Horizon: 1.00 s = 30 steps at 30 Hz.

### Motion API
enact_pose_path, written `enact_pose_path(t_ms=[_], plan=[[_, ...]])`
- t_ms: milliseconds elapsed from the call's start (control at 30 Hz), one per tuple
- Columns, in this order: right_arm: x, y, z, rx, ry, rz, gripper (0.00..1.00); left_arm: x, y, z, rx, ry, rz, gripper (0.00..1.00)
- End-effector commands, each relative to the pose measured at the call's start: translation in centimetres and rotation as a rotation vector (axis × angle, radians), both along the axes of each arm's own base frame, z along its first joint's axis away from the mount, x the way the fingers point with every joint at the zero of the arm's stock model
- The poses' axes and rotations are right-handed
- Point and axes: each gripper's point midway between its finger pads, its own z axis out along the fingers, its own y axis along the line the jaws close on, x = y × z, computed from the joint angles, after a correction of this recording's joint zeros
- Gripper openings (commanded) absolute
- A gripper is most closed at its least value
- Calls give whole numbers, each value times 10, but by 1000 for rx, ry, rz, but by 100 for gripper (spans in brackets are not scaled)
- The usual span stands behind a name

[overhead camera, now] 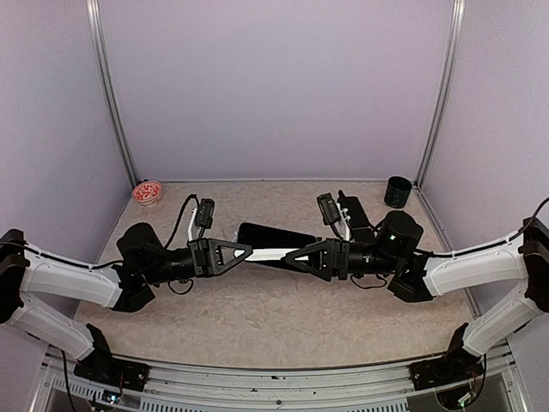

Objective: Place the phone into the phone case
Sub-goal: Pass from the left arm to the right

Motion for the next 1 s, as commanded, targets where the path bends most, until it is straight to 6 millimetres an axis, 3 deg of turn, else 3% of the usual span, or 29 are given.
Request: enact_pose_path(t_ms=[0,200,333,467,500,733,967], plan=[[-5,5,22,71,-25,46,73,-2,-1,21,-74,-57,6,0],[-4,5,22,71,-30,42,60,-1,-3,17,-65,-49,6,0],[-3,6,22,68,-31,40,38,1,-3,13,-51,-43,12,0],[-3,9,19,60,-24,47,8,2,-4,9,-36,-35,18,5],[-2,9,18,55,-22,47,1,3,-5,7,-32,-32,19,9],[10,8,9,-13,-22,-37,0,25,6,-6,26,14,100,62],[50,3,-18,-233,-9,-257,0,74,55,-23,101,72,311,88]])
